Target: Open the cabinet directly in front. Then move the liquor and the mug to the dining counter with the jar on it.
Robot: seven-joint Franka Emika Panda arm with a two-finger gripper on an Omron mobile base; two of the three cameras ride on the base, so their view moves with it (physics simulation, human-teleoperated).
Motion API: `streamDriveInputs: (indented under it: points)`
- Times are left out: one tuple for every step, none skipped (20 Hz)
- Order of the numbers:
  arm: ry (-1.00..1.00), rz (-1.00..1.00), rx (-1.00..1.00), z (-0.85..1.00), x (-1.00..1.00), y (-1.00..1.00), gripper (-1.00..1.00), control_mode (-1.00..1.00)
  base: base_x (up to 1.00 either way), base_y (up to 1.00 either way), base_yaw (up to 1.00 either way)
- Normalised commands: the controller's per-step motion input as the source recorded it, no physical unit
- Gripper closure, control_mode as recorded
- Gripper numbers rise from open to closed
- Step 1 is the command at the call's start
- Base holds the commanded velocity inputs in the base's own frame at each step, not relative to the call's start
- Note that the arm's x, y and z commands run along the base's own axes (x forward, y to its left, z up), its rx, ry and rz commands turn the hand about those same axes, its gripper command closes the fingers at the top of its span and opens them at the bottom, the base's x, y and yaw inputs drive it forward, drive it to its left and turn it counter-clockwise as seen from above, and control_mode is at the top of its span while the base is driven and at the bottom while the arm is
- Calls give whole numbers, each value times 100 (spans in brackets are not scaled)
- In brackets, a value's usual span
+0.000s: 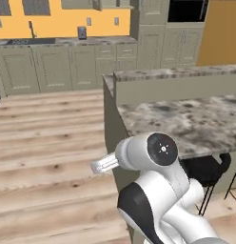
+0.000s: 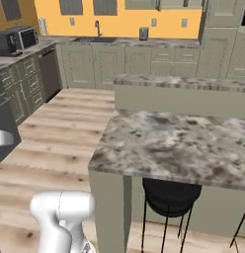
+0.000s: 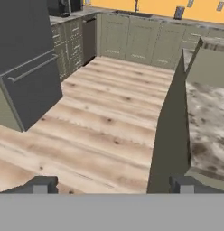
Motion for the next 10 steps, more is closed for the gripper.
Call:
streamDriveInputs:
  points:
    - [0,0,0,0,0,0,-100,100,32,100,1]
    - [0,0,0,0,0,0,-100,100,31,100,1]
    - [0,0,0,0,0,0,-100,100,31,100,0]
    - [0,0,0,0,0,0,-100,100,30,100,0]
    - [0,0,0,0,0,0,-100,100,32,100,0]
    - [0,0,0,0,0,0,-100,100,40,100,0]
    - [0,0,0,0,0,0,-100,100,63,100,0]
    - [0,0,0,0,0,0,-100,100,89,100,0]
    - [0,0,0,0,0,0,-100,100,100,100,0]
    - [0,0,0,0,0,0,-100,100,100,100,-3]
